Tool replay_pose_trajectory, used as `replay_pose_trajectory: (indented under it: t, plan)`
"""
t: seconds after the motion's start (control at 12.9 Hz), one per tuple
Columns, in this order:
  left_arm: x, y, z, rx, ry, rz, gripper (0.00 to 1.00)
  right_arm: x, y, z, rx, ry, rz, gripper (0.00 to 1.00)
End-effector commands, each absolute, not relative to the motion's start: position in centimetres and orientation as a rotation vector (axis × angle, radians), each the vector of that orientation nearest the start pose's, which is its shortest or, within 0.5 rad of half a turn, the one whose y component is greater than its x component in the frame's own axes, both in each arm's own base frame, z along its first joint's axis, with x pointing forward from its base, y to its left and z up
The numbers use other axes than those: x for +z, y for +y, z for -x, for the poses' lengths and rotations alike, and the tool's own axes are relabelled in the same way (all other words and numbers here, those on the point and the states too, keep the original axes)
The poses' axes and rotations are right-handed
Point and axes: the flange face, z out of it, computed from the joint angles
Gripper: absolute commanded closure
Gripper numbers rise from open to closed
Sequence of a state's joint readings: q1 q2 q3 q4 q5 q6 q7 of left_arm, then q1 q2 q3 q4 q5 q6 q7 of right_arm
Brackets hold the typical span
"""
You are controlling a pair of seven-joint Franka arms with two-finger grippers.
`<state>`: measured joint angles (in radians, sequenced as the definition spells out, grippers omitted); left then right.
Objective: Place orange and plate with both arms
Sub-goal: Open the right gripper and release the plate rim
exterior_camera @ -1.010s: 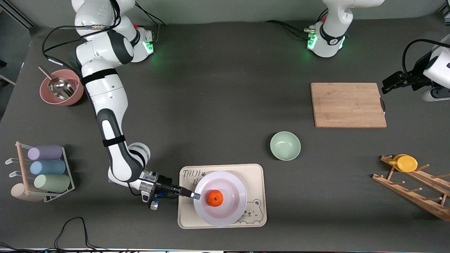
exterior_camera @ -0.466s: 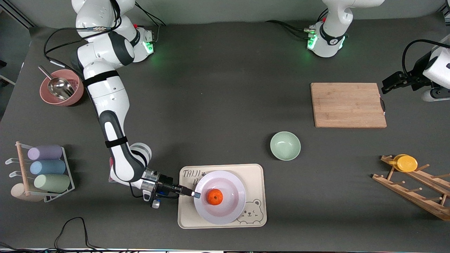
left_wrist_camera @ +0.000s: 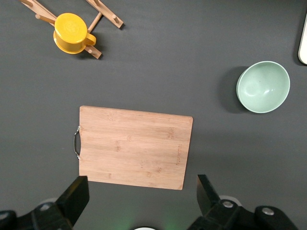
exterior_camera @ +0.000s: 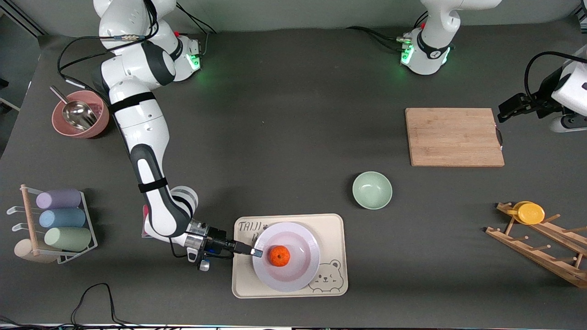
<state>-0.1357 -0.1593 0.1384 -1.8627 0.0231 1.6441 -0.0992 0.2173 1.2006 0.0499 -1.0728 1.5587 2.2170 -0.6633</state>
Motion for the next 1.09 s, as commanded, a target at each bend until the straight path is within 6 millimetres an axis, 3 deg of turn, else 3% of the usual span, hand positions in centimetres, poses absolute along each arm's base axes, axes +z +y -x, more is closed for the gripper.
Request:
replay_pose_trajectory:
  t: [0.0, 0.31, 0.7, 0.85, 1.01]
  plan:
    - [57.6, 1.1, -50.1, 0.067, -0.126, 3.126, 0.00, 11.0, 22.3, -73.7, -0.172, 0.230, 1.964, 0.61]
    - [57.7, 1.1, -50.0, 0.067, -0.128, 3.127, 0.00, 14.2, 20.6, -74.4, -0.135, 0.237, 2.049, 0.61]
    - [57.7, 1.1, -50.0, 0.067, -0.128, 3.127, 0.00, 15.3, 17.0, -73.9, -0.127, 0.202, 2.171, 0.56]
    - [57.7, 1.1, -50.0, 0.067, -0.128, 3.127, 0.00, 17.7, 15.2, -73.6, -0.103, 0.200, 2.245, 0.55]
    - [57.7, 1.1, -50.0, 0.064, -0.126, 3.127, 0.00, 21.5, 14.2, -72.8, -0.066, 0.202, 2.345, 0.53]
